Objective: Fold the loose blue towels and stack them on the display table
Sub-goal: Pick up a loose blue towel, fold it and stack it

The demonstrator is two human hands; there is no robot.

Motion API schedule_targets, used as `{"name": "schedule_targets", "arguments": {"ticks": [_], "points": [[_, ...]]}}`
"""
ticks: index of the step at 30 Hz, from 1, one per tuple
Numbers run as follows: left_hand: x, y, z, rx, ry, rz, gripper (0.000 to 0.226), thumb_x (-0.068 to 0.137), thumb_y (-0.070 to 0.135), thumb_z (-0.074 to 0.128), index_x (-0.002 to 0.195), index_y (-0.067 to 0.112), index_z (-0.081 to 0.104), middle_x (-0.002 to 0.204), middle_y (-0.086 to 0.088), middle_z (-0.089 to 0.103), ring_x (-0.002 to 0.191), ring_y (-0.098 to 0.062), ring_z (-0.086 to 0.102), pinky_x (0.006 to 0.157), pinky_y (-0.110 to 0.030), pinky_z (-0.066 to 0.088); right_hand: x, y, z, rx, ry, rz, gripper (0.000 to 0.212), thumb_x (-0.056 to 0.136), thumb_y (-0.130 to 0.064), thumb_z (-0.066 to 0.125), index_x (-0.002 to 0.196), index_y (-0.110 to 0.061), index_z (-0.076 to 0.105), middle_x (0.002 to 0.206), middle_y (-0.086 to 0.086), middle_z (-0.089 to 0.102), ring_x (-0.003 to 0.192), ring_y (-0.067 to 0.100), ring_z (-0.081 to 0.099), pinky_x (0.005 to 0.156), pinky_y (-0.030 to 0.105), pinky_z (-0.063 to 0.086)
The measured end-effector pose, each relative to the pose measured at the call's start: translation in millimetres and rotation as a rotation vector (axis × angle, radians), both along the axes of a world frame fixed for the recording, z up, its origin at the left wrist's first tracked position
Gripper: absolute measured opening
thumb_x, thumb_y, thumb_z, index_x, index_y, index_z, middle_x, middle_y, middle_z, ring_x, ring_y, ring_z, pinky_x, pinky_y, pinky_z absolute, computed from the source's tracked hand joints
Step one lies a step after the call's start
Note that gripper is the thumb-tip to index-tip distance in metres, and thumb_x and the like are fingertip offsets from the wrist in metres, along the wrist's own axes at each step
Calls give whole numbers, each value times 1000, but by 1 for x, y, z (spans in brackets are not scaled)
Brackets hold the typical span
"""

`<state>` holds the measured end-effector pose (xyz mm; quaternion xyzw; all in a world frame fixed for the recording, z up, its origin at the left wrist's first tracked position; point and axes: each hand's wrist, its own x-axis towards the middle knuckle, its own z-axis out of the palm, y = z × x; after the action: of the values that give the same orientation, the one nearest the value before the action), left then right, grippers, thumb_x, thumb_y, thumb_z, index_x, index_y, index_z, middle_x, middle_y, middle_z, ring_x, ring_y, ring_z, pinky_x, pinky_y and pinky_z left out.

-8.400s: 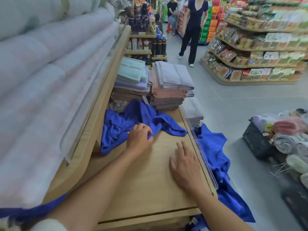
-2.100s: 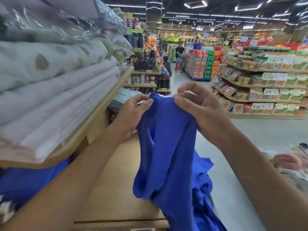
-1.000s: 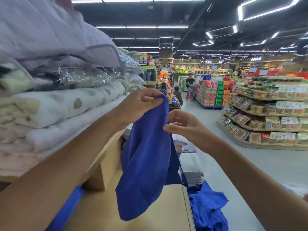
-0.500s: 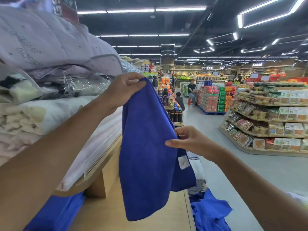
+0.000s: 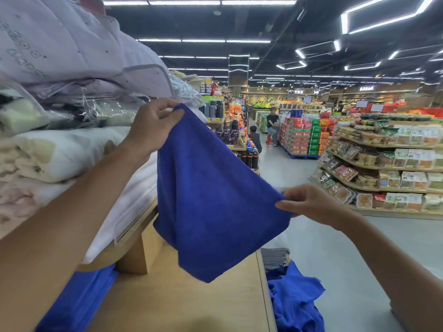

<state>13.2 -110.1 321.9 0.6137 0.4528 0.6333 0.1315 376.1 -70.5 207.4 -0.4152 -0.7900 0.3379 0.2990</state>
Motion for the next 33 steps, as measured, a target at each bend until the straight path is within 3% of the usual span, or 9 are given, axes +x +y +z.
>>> {"name": "schedule_targets", "arguments": {"ticks": [7,11,15,19,23,26,28,30,33], "points": [[-3,-42,-57,89,-3,135,13,96,25,62,91,35,68,79,4,72,71,-14,61,68,-33,47,27,-12,7,281,114,-121,25,73,-36,80,82,-17,66,74,-5,72,66,15,62,60,21,51],[1,-86,-92,217,16,285,14,98,29,57,94,42,62,67,23,66,60,5,53,58,-15,39,38,-26,6,416,145,-195,32,71,-50,89,91,-40,65,81,-19,73,64,0,65,55,10,49],[-2,-124,-140,289,55,402,19,102,28,56,101,46,58,78,27,64,72,9,57,66,-10,39,48,-31,-14,524,-160,-208,41,79,-78,67,86,-38,71,72,-6,68,59,12,59,53,28,45],[-14,-157,-202,339,81,406,21,106,26,53,113,45,58,96,18,64,84,-4,61,73,-17,44,47,-46,-58,225,-214,5,52,83,-80,61,90,-31,75,52,0,55,43,13,49,39,25,35],[-30,-180,-257,226,85,391,21,107,26,51,119,41,60,105,21,68,87,-3,64,76,-16,45,36,-67,-100,-127,-194,243,53,86,-67,67,95,-16,75,56,3,57,48,10,48,46,16,37],[-41,-189,-293,59,23,425,18,107,31,51,116,43,61,107,23,68,94,3,64,83,-11,44,14,-79,-128,-184,-191,183,40,78,-60,79,73,-21,74,50,-9,46,47,4,38,46,12,31],[-48,-190,-316,-62,-55,426,16,105,35,52,111,45,63,104,24,69,95,5,63,85,-11,45,-2,-85,-153,-195,-235,96,45,70,-59,80,54,-26,55,50,-10,36,48,6,31,46,14,25],[-53,-188,-338,-173,-116,398,19,104,32,52,106,46,65,100,24,70,93,7,63,84,-10,46,-14,-86,-178,-238,-273,52,47,73,-52,79,51,-27,46,50,-10,32,44,8,31,44,16,25],[-60,-177,-356,-271,-137,369,18,103,30,52,102,42,66,94,23,70,86,8,61,78,-8,45,-18,-77,-200,-431,-233,49,30,90,-31,77,66,-24,62,51,-3,48,40,16,51,42,18,37]]}}
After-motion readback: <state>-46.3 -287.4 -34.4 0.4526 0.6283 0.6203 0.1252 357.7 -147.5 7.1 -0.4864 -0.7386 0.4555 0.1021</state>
